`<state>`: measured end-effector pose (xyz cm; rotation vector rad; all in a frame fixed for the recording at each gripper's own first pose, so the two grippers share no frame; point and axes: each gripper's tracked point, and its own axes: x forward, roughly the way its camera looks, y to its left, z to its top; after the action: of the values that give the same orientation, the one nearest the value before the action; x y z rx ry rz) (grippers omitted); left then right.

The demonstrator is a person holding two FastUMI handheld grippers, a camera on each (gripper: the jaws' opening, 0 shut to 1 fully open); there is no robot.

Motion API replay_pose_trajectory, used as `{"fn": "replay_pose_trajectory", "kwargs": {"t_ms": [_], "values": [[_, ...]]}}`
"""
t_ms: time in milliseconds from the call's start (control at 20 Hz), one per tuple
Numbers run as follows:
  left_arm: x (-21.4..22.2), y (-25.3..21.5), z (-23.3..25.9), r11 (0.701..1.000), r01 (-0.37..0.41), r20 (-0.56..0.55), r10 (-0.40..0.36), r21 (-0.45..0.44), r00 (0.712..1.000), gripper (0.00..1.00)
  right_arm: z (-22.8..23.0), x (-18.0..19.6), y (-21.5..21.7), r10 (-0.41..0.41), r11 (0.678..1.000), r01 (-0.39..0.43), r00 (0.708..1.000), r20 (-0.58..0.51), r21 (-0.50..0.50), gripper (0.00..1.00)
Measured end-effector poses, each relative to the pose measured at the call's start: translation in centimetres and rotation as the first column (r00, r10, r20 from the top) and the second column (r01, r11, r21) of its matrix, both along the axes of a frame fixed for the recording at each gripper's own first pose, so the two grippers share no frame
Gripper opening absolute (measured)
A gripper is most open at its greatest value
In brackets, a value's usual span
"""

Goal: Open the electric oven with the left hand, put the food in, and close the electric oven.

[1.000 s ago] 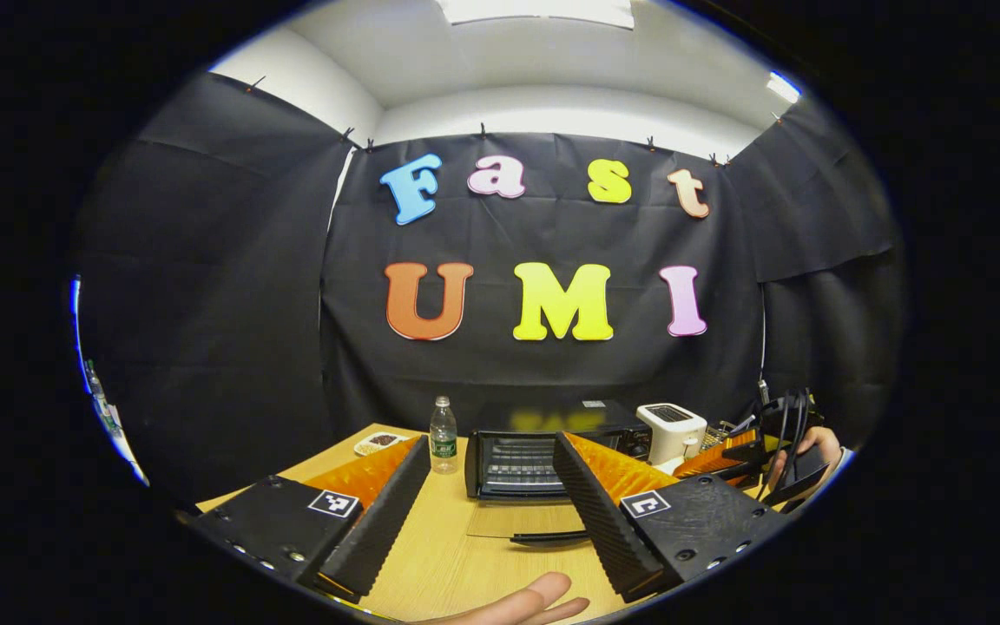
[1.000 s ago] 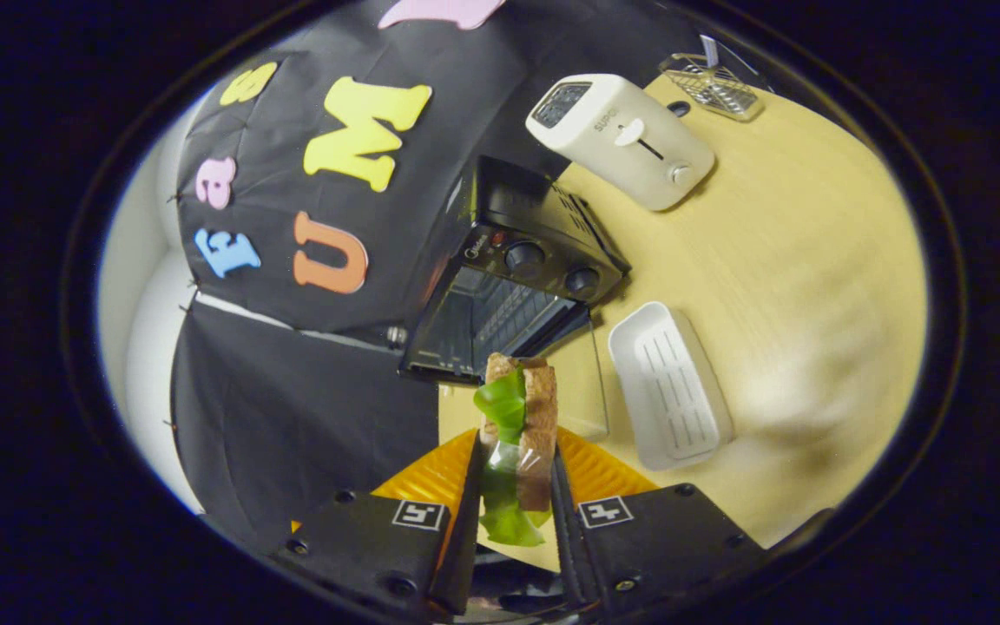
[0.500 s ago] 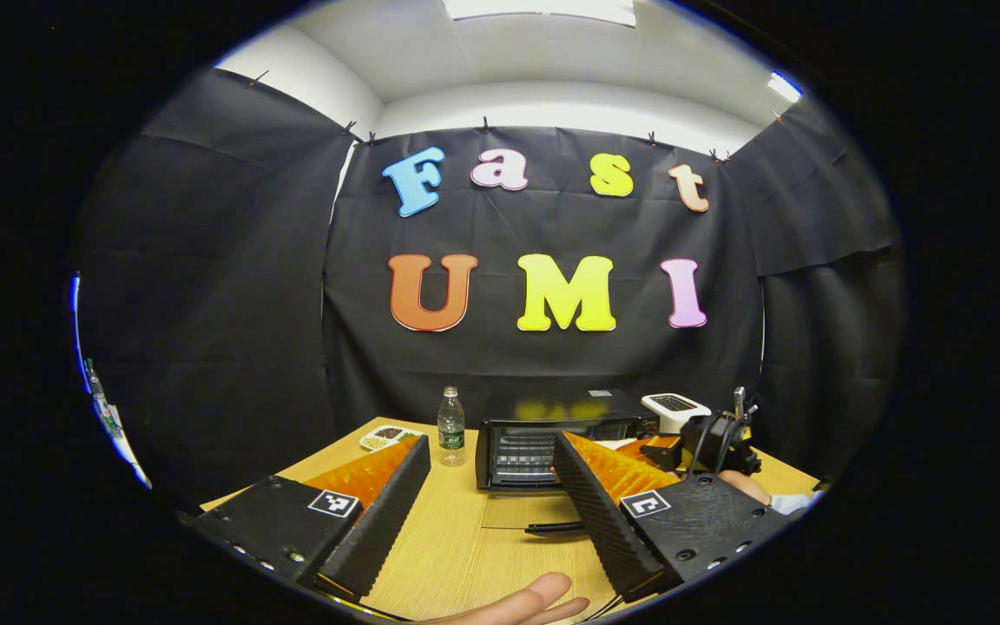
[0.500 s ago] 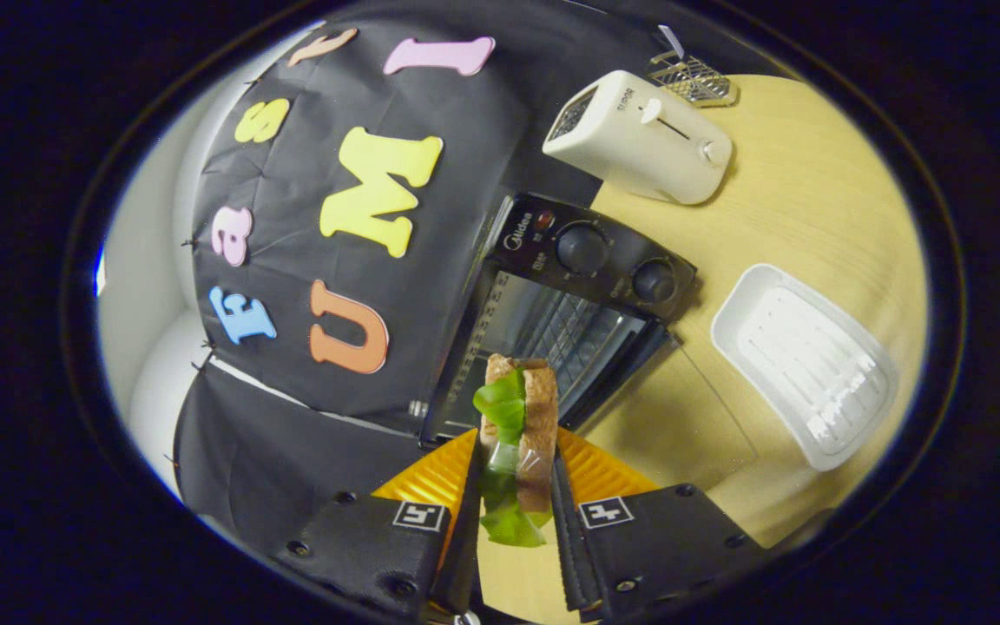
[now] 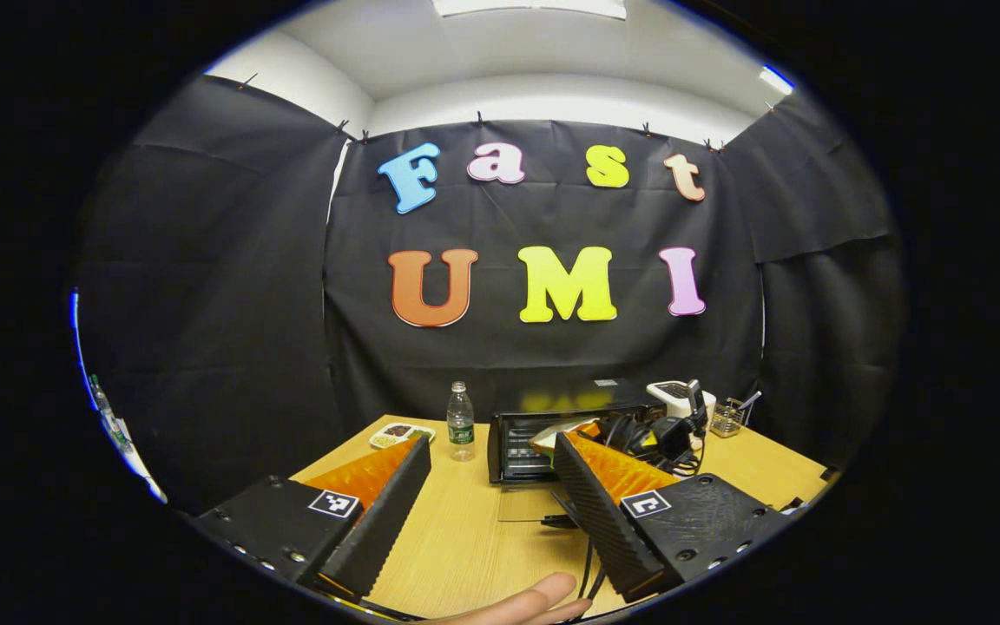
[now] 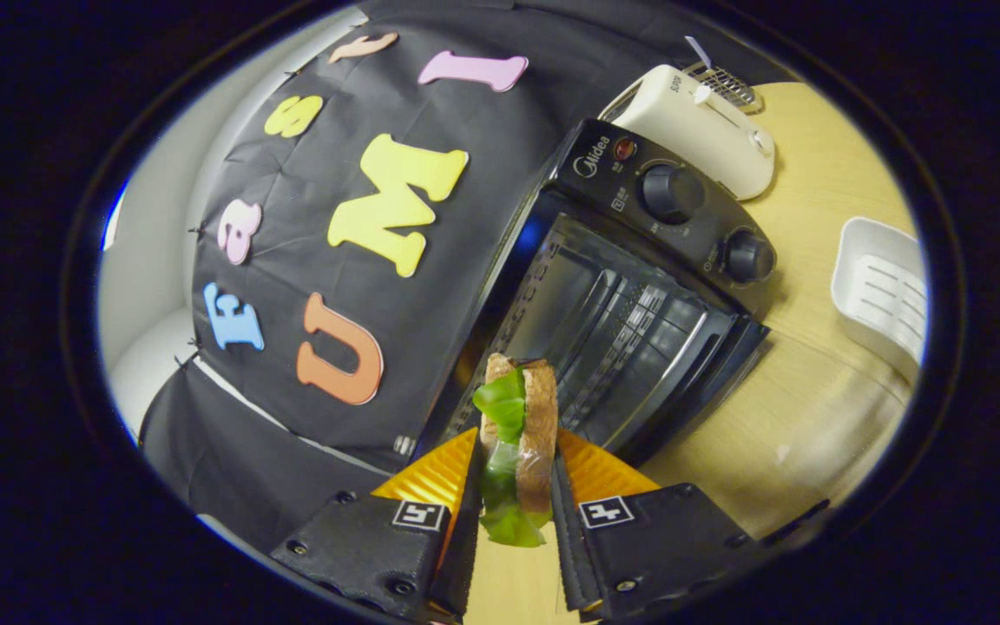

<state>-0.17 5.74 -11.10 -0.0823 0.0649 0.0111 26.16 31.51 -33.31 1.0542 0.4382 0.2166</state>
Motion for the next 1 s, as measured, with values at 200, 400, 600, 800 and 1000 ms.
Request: {"fn": "replay_pose_trajectory", "kwargs": {"t_ms": [200, 400, 600, 800, 1000], "values": [[0.0, 1.2, -0.4, 1.000, -0.019, -0.007, 0.018, -0.012, 1.000, 0.94, -1.3, 4.2, -1.9, -0.144, 0.987, 0.147, 0.988, 0.050, -0.068, 0.42], [0.6, 0.2, -1.3, 1.000, -0.002, -0.018, 0.001, -0.025, 1.000, 0.94, -3.0, 5.6, -1.1, -0.156, 0.983, 0.159, 0.987, 0.037, -0.092, 0.34], [1.2, -0.2, -2.2, 1.000, 0.008, -0.051, -0.008, -0.003, 0.999, 0.94, -3.8, 6.0, -1.9, -0.190, 0.971, 0.193, 0.981, 0.038, -0.141, 0.45], [1.2, -0.6, -2.5, 1.000, 0.017, -0.053, -0.017, 0.004, 0.998, 0.94, -4.3, 5.5, -1.5, -0.176, 0.965, 0.178, 0.984, 0.029, -0.191, 0.49], [1.1, -0.3, -2.8, 1.000, 0.013, -0.066, -0.012, 0.003, 0.998, 0.94, -4.9, 4.7, 0.7, -0.105, 0.976, 0.098, 0.994, -0.022, -0.195, 0.41]]}}
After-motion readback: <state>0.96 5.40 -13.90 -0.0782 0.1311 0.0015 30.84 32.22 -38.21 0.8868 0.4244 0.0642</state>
